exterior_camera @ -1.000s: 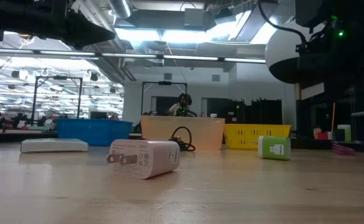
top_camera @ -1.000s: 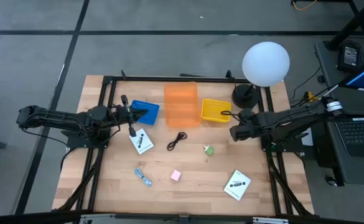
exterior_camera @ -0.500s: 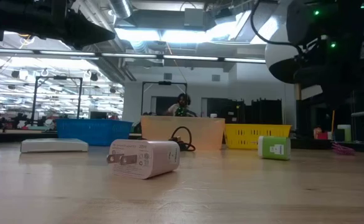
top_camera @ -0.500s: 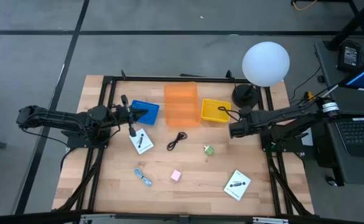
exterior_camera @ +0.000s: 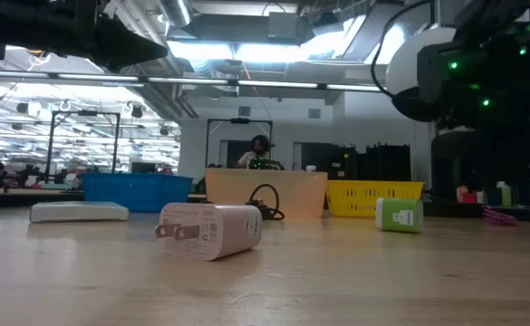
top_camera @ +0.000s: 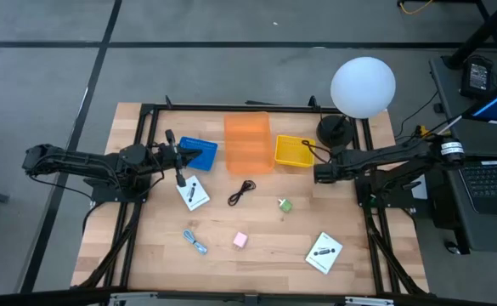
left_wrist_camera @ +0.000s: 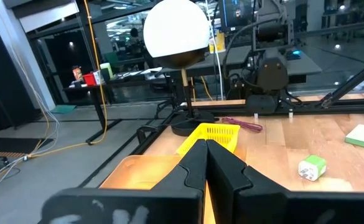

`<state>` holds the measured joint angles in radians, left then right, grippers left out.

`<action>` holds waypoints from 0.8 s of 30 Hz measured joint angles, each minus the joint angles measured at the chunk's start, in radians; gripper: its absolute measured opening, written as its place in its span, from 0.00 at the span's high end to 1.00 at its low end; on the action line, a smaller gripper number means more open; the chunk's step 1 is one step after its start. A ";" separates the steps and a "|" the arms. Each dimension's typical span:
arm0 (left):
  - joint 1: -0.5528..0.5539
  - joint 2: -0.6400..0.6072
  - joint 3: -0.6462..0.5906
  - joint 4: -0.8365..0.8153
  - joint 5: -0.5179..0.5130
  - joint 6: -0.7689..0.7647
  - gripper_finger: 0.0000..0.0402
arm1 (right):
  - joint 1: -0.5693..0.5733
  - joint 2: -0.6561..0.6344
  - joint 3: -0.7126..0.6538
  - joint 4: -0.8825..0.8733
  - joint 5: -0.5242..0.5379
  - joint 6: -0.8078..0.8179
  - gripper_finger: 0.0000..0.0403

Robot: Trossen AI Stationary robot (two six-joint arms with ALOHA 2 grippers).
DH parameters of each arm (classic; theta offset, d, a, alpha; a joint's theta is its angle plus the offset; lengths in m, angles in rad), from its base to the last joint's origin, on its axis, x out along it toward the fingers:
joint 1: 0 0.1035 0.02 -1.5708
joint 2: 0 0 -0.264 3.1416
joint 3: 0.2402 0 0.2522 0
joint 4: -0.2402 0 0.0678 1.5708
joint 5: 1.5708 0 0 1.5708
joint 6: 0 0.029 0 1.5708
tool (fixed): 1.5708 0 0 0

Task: Pick and place items into bin
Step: Put the pink charger cable into the orange bin

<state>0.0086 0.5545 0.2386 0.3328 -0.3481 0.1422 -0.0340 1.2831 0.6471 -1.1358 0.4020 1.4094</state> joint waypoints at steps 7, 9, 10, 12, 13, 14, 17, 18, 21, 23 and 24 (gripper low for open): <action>0.000 0.000 0.000 0.007 0.001 0.000 0.99 | -0.028 0.000 -0.077 0.174 -0.020 -0.001 0.62; 0.000 0.000 0.000 0.010 0.001 -0.001 0.99 | -0.038 0.000 -0.095 0.175 -0.034 -0.001 0.62; 0.000 0.000 0.000 0.010 0.001 -0.001 0.99 | -0.045 0.000 -0.103 0.174 -0.043 0.001 0.62; 0.000 0.000 0.000 0.010 0.001 0.000 0.99 | -0.056 0.000 -0.115 0.173 -0.068 0.002 0.62; 0.000 0.000 0.000 0.010 0.001 0.000 0.99 | -0.060 0.000 -0.119 0.175 -0.072 0.003 0.62; 0.000 0.000 0.000 0.010 0.001 0.000 0.99 | -0.062 0.000 -0.122 0.180 -0.073 0.002 0.62; 0.000 0.000 0.000 0.010 0.001 0.002 0.99 | -0.068 0.000 -0.133 0.217 -0.075 0.001 0.62; 0.000 0.000 0.000 0.010 0.001 0.002 0.99 | -0.068 0.000 -0.137 0.234 -0.075 0.000 0.62; 0.000 0.000 0.000 0.010 0.001 0.002 0.99 | -0.068 -0.001 -0.150 0.265 -0.074 -0.001 0.62; 0.000 0.000 0.000 0.010 0.001 0.002 0.99 | -0.068 -0.003 -0.161 0.280 -0.076 -0.001 0.62; 0.000 0.000 0.000 0.010 0.001 0.002 0.99 | -0.068 -0.003 -0.164 0.285 -0.076 0.000 0.62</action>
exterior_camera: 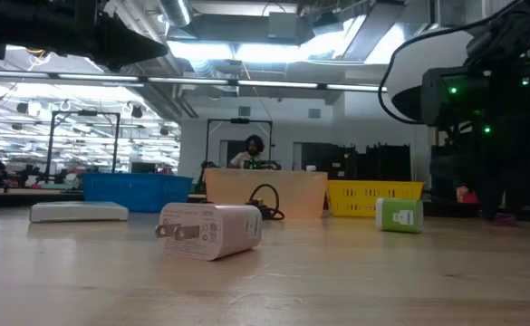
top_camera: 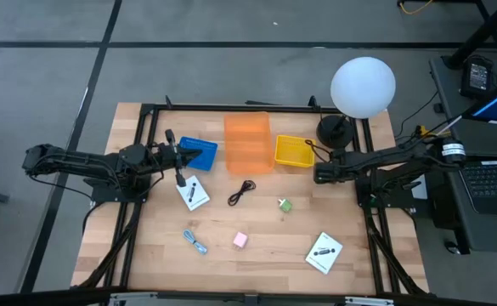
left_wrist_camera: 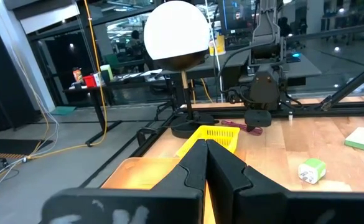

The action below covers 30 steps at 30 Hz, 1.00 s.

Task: Pick and place items into bin
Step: Put the pink charger cable into the orange bin

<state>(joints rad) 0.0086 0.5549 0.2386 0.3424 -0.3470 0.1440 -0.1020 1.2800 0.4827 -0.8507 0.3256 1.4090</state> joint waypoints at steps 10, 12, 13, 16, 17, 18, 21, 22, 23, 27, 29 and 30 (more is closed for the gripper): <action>0.000 0.000 0.000 0.002 0.000 0.000 0.99 | 0.000 0.000 -0.010 0.019 -0.002 -0.001 0.62; 0.000 0.000 0.000 0.002 0.000 0.000 0.99 | 0.000 0.001 -0.010 0.022 -0.004 -0.002 0.64; 0.000 0.000 0.000 0.002 0.000 0.000 0.99 | 0.000 0.001 -0.010 0.023 -0.005 -0.004 0.65; 0.000 0.000 0.000 0.002 0.000 0.000 0.99 | 0.000 0.002 -0.010 0.028 -0.009 -0.028 0.72; 0.000 0.000 0.000 0.002 0.000 0.000 0.99 | 0.000 0.002 -0.010 0.031 -0.010 -0.042 0.76; 0.000 0.000 0.000 0.002 0.000 0.000 0.99 | 0.000 0.002 -0.010 0.032 -0.011 -0.055 0.79; 0.000 0.000 0.000 0.002 0.000 0.000 0.99 | 0.000 0.002 -0.011 0.028 -0.015 -0.070 0.90; 0.000 0.000 0.000 0.002 0.000 0.000 0.99 | 0.000 0.002 -0.011 0.025 -0.015 -0.082 0.94; 0.000 0.000 0.000 0.002 0.000 -0.001 0.99 | 0.000 0.002 -0.011 0.024 -0.015 -0.099 0.97; 0.000 0.000 0.000 0.002 0.000 -0.001 0.99 | 0.001 0.003 -0.011 0.010 -0.015 -0.113 0.98; 0.000 0.000 0.000 0.002 0.000 -0.001 0.99 | 0.004 0.003 -0.011 0.007 -0.014 -0.113 0.99; 0.000 0.000 0.000 0.002 0.000 0.000 0.99 | 0.007 0.003 -0.011 0.006 -0.014 -0.113 0.99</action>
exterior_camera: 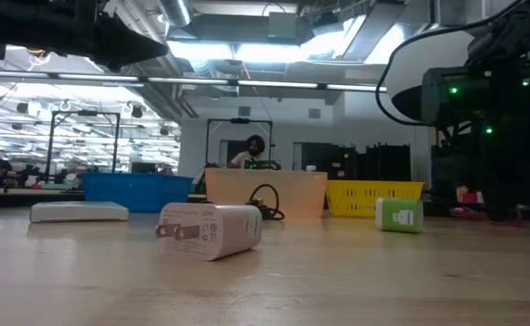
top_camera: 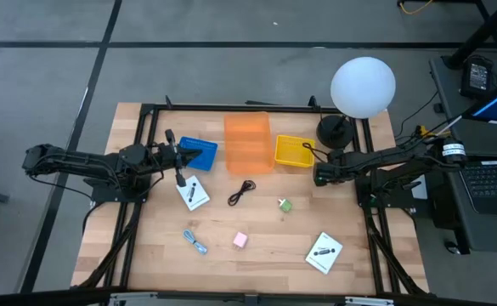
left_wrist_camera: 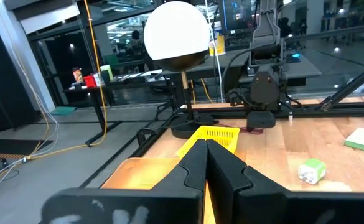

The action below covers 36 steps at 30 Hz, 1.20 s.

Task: Pick and place items into bin
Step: Put the pink charger cable into the orange bin

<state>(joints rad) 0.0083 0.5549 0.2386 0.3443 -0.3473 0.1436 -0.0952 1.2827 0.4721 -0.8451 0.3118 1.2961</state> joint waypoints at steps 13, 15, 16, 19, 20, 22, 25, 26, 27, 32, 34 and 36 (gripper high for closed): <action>0.000 0.000 0.000 -0.003 0.000 0.027 0.99 | 0.114 0.000 0.113 -0.139 0.026 -0.022 1.00; 0.000 0.000 0.000 -0.003 0.000 0.027 0.99 | 0.138 0.000 0.145 -0.171 0.036 -0.018 1.00; 0.000 0.000 0.000 -0.003 0.000 0.027 0.99 | 0.149 0.000 0.162 -0.197 0.051 -0.010 1.00; 0.000 0.000 0.000 -0.003 0.001 0.027 0.99 | 0.183 0.000 0.211 -0.294 0.087 0.032 1.00; 0.000 0.000 0.000 -0.003 0.000 0.027 0.99 | 0.194 -0.001 0.229 -0.313 0.093 0.039 1.00; 0.000 0.000 0.000 -0.003 0.001 0.027 0.99 | 0.219 -0.001 0.259 -0.346 0.095 0.046 1.00; 0.000 0.000 0.000 -0.003 0.001 0.027 0.99 | 0.261 -0.001 0.301 -0.389 0.103 0.050 1.00; 0.000 0.000 0.000 -0.003 0.001 0.027 0.99 | 0.276 -0.001 0.316 -0.397 0.123 0.054 1.00; 0.000 0.000 0.000 -0.003 0.001 0.027 0.99 | 0.293 -0.001 0.330 -0.400 0.154 0.057 1.00; 0.000 0.000 0.000 -0.003 0.001 0.026 0.99 | 0.355 -0.012 0.407 -0.398 0.213 0.031 1.00; 0.000 0.000 0.000 -0.003 0.000 0.026 0.99 | 0.377 -0.023 0.428 -0.396 0.218 0.004 1.00; 0.000 0.000 0.000 -0.003 0.001 0.026 0.99 | 0.396 -0.042 0.446 -0.392 0.219 -0.016 1.00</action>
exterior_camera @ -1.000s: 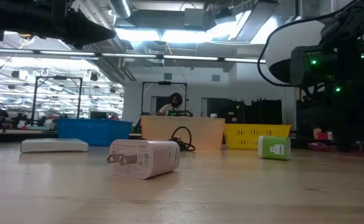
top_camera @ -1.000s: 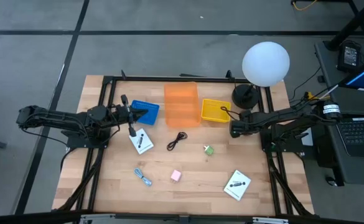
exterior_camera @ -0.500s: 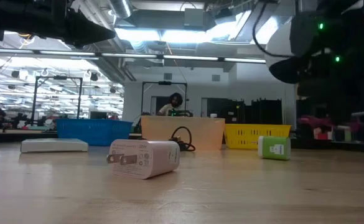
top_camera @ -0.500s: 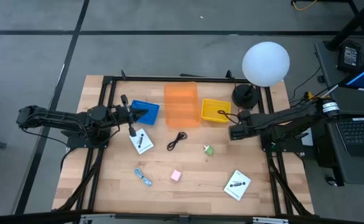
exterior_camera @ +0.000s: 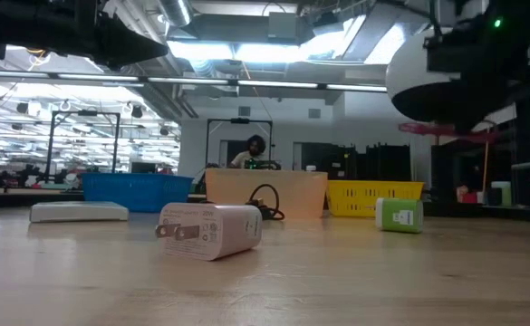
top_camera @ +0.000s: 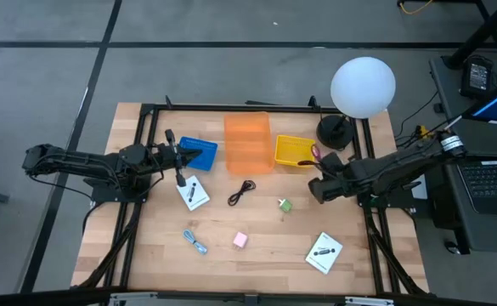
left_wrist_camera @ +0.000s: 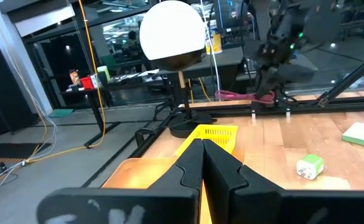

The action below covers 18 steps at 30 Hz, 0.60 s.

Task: Pick and place items into bin
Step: Put the pink charger cable into the orange bin

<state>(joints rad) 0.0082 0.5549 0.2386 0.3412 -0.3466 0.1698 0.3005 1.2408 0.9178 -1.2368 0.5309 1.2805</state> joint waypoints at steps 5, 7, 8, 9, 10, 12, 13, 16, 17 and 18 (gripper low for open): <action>0.000 0.000 0.000 0.000 0.003 -0.002 0.99 | 0.045 -0.060 0.007 0.072 0.061 -0.065 1.00; 0.000 0.000 0.000 0.000 0.011 -0.002 0.99 | 0.061 -0.082 0.008 0.117 0.084 -0.111 1.00; 0.000 0.000 0.000 0.000 0.016 -0.002 0.99 | 0.068 -0.090 0.008 0.146 0.095 -0.134 1.00; 0.000 0.000 0.000 0.000 0.023 -0.002 0.99 | 0.074 -0.097 0.008 0.173 0.104 -0.160 1.00; 0.000 0.000 0.000 0.000 0.029 -0.001 0.99 | 0.079 -0.103 0.008 0.202 0.106 -0.193 1.00; 0.000 0.000 0.000 0.000 0.033 0.000 0.99 | 0.087 -0.106 0.008 0.265 0.108 -0.266 1.00; 0.000 0.000 0.000 0.000 0.033 0.000 0.99 | 0.090 -0.106 0.008 0.296 0.107 -0.300 1.00; 0.000 0.000 0.000 0.000 0.033 0.000 0.99 | 0.096 -0.106 -0.016 0.419 0.109 -0.404 1.00; 0.000 0.000 0.000 -0.001 0.033 0.000 0.99 | 0.096 -0.106 -0.036 0.467 0.109 -0.439 1.00; 0.000 0.000 0.000 -0.001 0.033 0.000 0.99 | 0.096 -0.105 -0.060 0.520 0.108 -0.473 1.00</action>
<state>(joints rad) 0.0084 0.5549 0.2386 0.3406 -0.3138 0.1699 0.3965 1.1358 0.8574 -0.7172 0.6385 0.8074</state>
